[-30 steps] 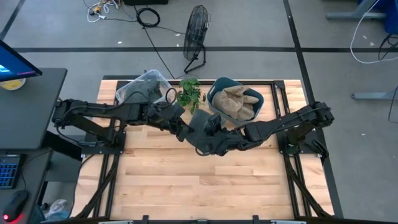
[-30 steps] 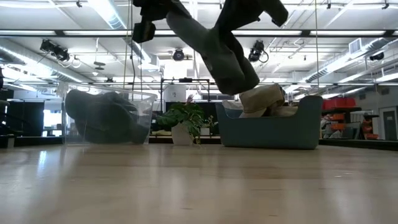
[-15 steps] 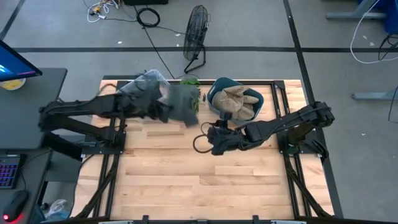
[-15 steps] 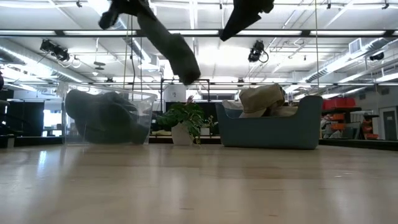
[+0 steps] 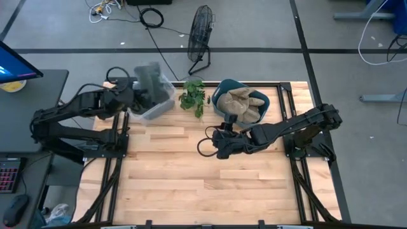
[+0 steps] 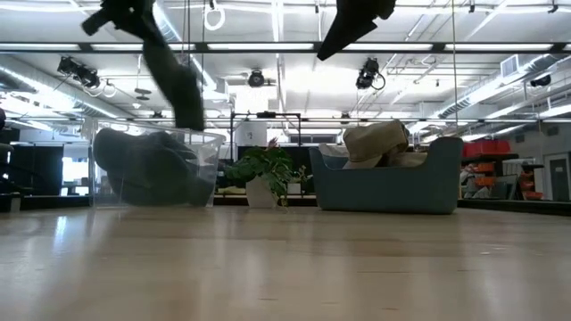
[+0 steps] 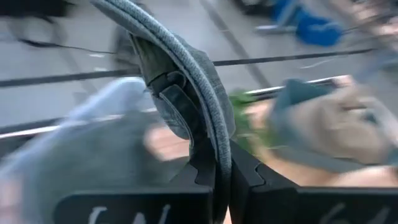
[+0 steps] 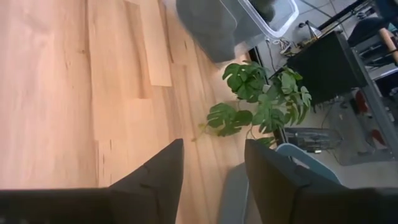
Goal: Pick & Place hat
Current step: Put the gray cap into the transparent bin
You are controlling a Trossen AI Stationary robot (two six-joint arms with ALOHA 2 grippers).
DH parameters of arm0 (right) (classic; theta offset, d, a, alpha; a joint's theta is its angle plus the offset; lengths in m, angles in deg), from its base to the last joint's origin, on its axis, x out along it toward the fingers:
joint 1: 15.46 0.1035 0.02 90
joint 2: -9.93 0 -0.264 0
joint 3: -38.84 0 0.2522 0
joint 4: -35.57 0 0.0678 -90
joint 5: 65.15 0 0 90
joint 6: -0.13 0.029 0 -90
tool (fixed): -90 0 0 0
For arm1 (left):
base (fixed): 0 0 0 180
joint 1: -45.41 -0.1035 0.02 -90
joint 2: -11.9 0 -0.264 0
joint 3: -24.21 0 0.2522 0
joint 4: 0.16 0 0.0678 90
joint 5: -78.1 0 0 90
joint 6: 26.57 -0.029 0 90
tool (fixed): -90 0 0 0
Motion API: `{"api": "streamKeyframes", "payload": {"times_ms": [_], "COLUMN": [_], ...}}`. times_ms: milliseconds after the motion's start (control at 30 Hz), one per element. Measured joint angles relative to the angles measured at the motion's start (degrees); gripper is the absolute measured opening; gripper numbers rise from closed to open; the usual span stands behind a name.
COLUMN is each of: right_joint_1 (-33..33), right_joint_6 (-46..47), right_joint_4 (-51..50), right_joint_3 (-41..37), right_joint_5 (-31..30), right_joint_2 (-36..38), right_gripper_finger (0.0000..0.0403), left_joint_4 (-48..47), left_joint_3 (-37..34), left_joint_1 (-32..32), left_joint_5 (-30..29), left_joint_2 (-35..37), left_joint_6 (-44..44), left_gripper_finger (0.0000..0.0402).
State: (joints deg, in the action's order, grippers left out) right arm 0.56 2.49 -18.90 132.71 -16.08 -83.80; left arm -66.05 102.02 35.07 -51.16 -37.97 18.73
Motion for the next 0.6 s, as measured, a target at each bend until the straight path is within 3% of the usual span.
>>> {"api": "streamKeyframes", "payload": {"times_ms": [167,300,600], "right_joint_1": [-0.7,-1.9,-4.6], "right_joint_6": [0.2,0.1,-1.9], "right_joint_4": [0.0,0.0,0.0], "right_joint_3": [0.0,0.0,0.0], "right_joint_5": [0.3,3.4,5.0], "right_joint_2": [0.0,0.0,0.0], "right_gripper_finger": [0.0171,0.0171,0.0169], "left_joint_4": [-5.2,-5.5,-7.6], "left_joint_3": [0.0,0.0,0.0], "left_joint_1": [-1.0,-2.1,-1.3], "left_joint_5": [-9.4,-11.1,2.6], "left_joint_2": [-0.1,-0.4,-5.3], "left_joint_6": [-2.6,-8.1,-4.2], "left_gripper_finger": [0.0012,0.0013,0.0014]}}
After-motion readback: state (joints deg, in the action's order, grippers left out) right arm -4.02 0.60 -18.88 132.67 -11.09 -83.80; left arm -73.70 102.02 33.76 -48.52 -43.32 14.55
